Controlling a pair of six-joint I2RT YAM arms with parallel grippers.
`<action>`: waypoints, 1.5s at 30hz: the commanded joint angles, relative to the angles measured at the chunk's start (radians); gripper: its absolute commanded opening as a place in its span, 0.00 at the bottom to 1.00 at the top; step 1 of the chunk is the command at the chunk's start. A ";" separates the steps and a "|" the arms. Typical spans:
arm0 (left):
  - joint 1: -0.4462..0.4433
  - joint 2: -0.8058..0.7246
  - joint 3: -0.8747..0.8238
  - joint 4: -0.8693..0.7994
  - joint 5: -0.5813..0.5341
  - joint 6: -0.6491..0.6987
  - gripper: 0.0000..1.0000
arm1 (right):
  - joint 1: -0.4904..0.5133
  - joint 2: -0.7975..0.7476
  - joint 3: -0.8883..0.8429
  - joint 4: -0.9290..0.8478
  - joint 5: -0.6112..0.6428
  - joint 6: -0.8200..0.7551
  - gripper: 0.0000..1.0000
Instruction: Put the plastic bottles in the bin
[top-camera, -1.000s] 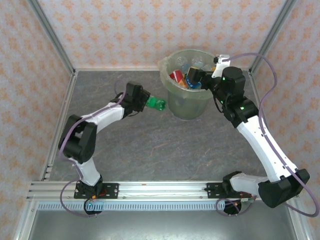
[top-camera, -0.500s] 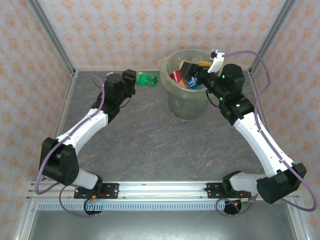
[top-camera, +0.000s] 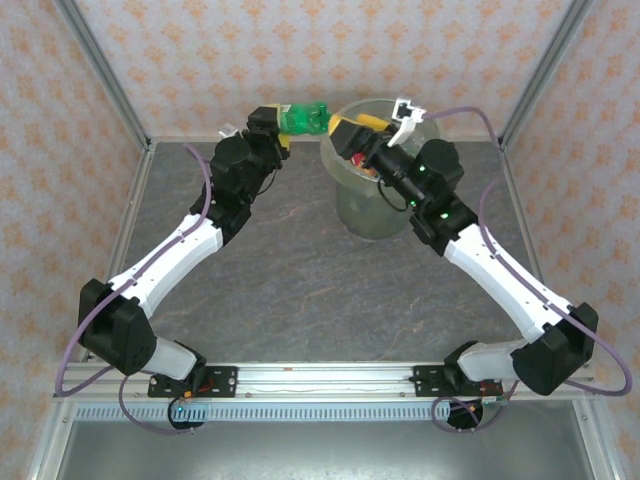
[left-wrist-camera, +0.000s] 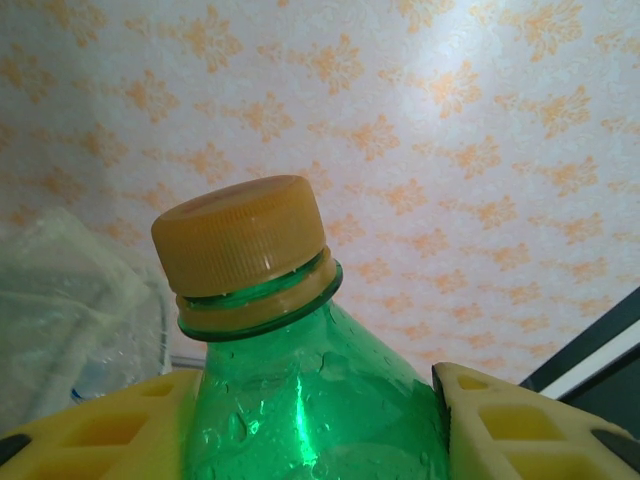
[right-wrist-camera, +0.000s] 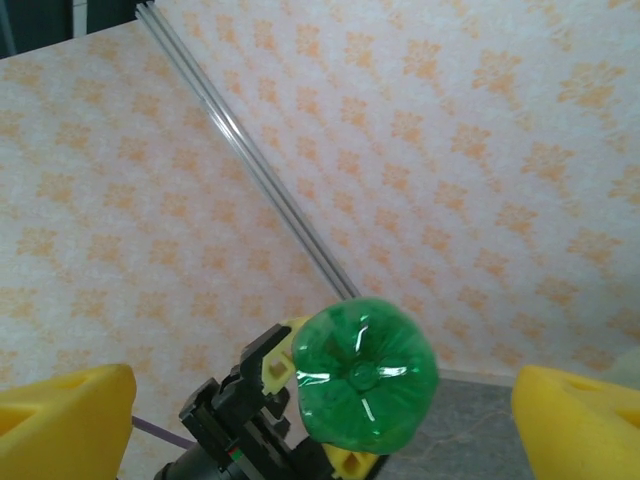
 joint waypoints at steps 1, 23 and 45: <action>-0.013 -0.002 0.056 0.066 -0.042 -0.065 0.51 | 0.029 0.021 -0.028 0.166 0.093 0.016 0.95; -0.050 -0.108 -0.044 0.096 -0.022 -0.168 0.51 | 0.172 0.209 0.102 0.282 0.239 -0.098 0.80; -0.067 -0.127 -0.063 0.075 -0.015 -0.174 0.51 | 0.175 0.237 0.157 0.298 0.176 -0.118 0.50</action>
